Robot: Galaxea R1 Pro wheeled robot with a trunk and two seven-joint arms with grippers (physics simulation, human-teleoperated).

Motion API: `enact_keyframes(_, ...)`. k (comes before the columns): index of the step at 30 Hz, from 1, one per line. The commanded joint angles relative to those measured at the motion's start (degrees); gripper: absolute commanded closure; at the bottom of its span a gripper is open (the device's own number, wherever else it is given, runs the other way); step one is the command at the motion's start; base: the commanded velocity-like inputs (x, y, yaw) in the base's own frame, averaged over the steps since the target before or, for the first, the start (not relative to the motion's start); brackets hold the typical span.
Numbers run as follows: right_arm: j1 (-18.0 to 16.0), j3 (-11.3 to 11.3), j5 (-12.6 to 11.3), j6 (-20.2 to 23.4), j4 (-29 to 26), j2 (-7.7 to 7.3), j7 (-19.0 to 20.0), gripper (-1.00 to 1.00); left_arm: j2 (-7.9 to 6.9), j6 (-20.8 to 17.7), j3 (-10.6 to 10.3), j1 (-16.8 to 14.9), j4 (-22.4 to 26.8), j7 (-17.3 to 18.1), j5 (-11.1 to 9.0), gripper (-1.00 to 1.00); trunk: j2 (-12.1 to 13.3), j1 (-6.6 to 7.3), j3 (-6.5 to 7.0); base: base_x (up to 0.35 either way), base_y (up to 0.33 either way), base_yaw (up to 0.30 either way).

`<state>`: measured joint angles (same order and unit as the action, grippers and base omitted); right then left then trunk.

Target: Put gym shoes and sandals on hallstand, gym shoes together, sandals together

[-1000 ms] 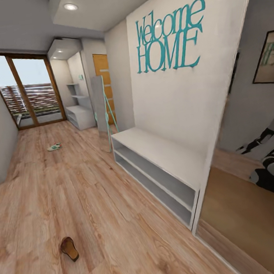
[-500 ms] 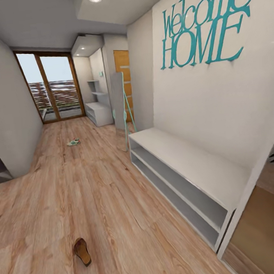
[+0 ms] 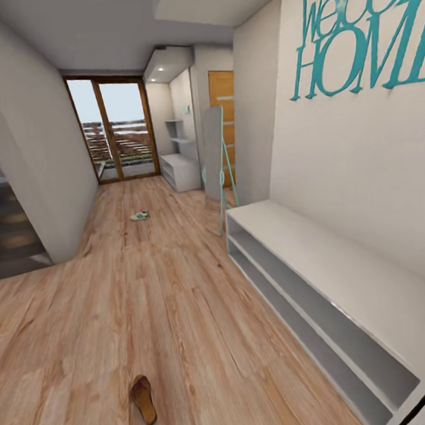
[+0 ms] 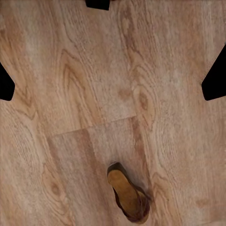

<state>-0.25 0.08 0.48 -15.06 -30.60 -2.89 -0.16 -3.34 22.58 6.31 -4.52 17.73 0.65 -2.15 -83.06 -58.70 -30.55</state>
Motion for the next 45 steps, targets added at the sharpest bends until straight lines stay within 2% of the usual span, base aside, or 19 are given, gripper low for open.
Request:
enact_keyframes(1,0.0,0.0,0.0,-0.2,0.0,-0.01,0.0,-1.0,0.0,0.2,0.0,-0.1,-0.1,0.1,-0.2,-1.0,0.0,-0.03,-0.1,0.337,0.0,0.268)
enact_keyframes(9,0.0,0.0,0.0,-0.2,0.0,-0.01,0.0,-1.0,0.0,0.2,0.0,-0.1,-0.1,0.1,-0.2,-1.0,0.0,-0.03,-0.42,0.293,0.0,0.269)
enact_keyframes(29,0.0,0.1,0.0,-0.2,0.0,0.06,0.0,-1.0,0.01,0.2,0.0,-0.1,0.0,0.1,-0.2,-1.0,0.0,-0.03,-1.22,0.068,0.0,0.268)
enact_keyframes(45,0.0,0.1,0.0,-0.2,0.0,0.07,0.1,-1.0,0.0,0.2,0.1,-0.1,0.0,-0.1,-0.3,-1.0,0.0,-0.03,-1.89,0.269,-0.064,0.268)
